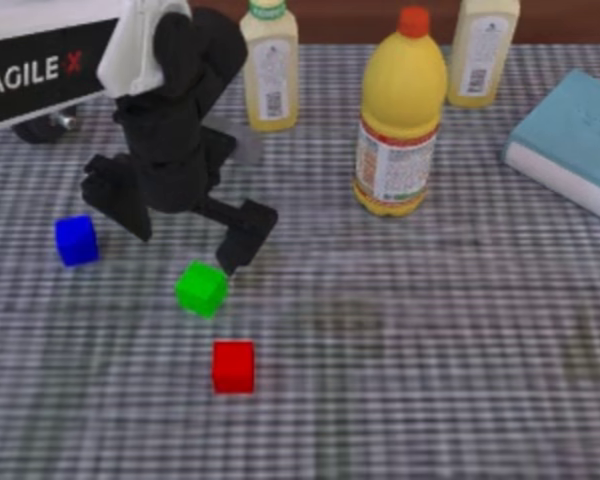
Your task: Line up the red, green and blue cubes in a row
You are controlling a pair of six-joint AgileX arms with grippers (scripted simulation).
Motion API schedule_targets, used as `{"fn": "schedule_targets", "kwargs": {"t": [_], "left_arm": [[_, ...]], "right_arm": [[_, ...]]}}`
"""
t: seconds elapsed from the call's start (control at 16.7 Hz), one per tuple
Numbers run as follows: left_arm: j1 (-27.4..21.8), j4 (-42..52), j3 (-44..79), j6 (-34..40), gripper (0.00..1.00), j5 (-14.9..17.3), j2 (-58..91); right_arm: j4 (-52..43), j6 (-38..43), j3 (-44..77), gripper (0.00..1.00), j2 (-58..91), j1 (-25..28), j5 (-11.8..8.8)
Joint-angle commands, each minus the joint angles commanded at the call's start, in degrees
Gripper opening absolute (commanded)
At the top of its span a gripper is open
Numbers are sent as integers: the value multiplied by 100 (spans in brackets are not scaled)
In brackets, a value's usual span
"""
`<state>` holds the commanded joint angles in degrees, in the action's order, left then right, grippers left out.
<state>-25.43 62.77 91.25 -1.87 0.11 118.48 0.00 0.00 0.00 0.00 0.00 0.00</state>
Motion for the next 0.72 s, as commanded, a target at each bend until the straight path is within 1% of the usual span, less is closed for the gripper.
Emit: {"fn": "schedule_targets", "kwargs": {"t": [0.36, 0.48, 0.72], "left_arm": [[-15, -97, -90, 2, 100, 1, 18], [-1, -425, -284, 5, 100, 1, 162], [7, -1443, -805, -12, 100, 5, 579]], "right_arm": [[0, 0, 0, 100, 0, 0, 0], [0, 0, 0, 100, 0, 0, 0], [0, 0, 0, 100, 0, 0, 0]]}}
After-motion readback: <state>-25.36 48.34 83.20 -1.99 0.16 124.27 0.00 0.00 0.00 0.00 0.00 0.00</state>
